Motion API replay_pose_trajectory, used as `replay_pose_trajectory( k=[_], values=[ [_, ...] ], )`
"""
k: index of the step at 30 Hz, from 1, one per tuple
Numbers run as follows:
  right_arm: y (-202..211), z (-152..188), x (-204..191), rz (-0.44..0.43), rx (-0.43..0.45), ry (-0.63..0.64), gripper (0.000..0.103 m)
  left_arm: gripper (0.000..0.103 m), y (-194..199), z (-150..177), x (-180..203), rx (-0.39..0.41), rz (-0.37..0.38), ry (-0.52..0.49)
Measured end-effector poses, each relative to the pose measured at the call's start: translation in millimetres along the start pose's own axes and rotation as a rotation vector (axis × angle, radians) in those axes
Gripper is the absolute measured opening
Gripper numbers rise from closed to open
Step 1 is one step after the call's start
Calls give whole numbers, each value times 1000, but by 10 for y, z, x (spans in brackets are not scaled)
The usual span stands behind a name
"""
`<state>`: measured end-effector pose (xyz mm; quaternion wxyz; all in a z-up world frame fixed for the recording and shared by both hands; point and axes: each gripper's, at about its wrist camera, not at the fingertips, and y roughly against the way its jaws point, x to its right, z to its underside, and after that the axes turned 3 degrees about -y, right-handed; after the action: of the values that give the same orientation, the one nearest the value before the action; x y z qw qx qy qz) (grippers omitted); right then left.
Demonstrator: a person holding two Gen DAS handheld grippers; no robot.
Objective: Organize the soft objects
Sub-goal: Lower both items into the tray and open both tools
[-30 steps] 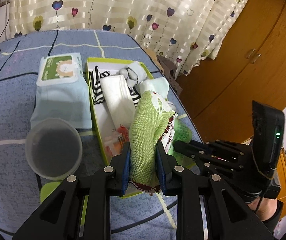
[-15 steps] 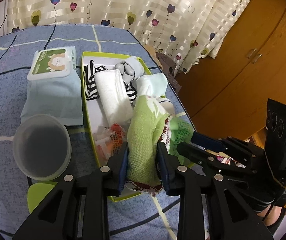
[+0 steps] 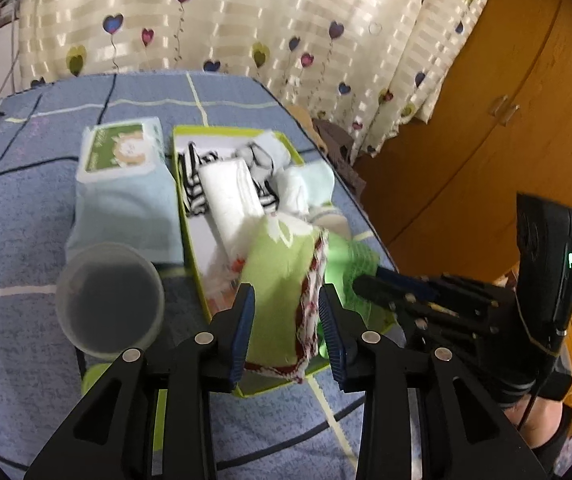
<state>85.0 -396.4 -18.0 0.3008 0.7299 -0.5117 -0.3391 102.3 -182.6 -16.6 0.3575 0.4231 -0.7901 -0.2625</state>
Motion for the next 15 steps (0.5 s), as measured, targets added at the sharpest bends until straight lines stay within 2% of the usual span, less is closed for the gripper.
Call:
replay_pose_trajectory(
  k=[13, 15],
  values=[
    [-101, -85, 60, -10, -3, -16, 13, 33, -138, -23, 58, -43, 39, -6],
    [-70, -66, 54, -6, 2, -21, 19, 33, -102, -12, 49, -35, 33, -5]
  ],
)
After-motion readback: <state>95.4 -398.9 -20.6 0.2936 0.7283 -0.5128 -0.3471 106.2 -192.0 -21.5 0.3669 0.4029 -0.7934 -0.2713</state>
